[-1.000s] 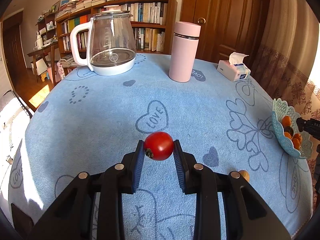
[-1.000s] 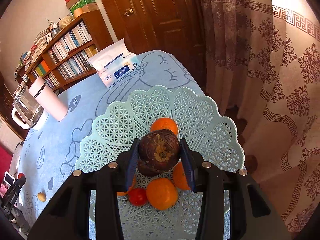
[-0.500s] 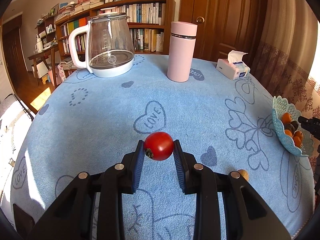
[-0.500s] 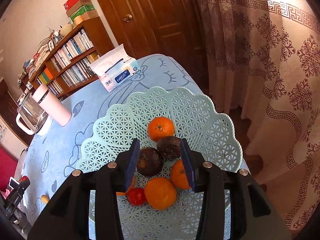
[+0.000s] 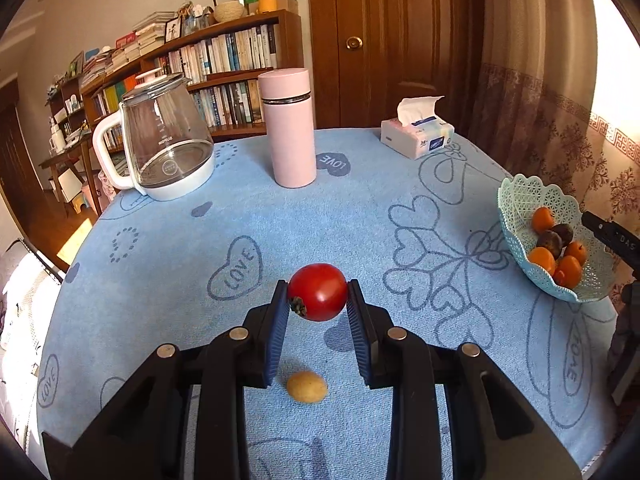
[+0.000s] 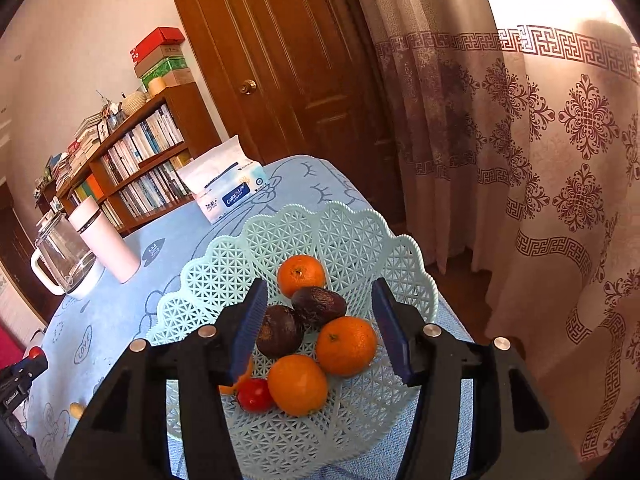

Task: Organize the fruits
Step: 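Carry the red tomato into the green basket and open the left gripper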

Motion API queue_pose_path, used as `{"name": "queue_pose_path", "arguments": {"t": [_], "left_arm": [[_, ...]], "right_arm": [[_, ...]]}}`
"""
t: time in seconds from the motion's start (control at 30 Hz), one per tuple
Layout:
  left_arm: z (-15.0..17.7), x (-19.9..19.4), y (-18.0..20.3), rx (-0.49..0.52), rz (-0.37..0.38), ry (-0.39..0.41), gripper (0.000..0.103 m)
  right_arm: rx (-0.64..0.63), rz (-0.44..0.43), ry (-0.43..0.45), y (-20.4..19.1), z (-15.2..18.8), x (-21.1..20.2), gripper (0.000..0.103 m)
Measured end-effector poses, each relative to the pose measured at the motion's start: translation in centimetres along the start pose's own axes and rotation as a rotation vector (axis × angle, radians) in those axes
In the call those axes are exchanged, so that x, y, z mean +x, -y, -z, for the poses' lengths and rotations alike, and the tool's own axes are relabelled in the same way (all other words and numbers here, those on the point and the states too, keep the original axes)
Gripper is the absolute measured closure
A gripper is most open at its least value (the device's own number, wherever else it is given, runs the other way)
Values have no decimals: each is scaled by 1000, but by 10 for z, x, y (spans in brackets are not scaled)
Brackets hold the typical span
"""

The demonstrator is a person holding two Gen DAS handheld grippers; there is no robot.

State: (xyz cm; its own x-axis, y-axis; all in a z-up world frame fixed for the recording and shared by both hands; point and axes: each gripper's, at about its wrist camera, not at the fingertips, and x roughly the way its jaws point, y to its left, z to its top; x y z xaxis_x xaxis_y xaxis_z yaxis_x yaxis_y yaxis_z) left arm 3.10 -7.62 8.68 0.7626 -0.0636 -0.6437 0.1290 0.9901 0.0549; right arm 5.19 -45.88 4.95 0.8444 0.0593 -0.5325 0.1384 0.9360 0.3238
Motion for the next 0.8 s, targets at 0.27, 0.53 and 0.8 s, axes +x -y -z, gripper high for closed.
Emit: {"name": "queue_pose_path", "arguments": {"t": [0.27,0.53,0.8], "left_arm": [[-18,12,62,62,192,-18,73],[-32,34,110,97,310,-35,73],[-44,48,151,172,361,-10,73]], "right_arm": [[72,-14,15,15,3,-6,37],[95,6,27,19,4,-7,32],[97,14,44,17,5,-8,31]]}}
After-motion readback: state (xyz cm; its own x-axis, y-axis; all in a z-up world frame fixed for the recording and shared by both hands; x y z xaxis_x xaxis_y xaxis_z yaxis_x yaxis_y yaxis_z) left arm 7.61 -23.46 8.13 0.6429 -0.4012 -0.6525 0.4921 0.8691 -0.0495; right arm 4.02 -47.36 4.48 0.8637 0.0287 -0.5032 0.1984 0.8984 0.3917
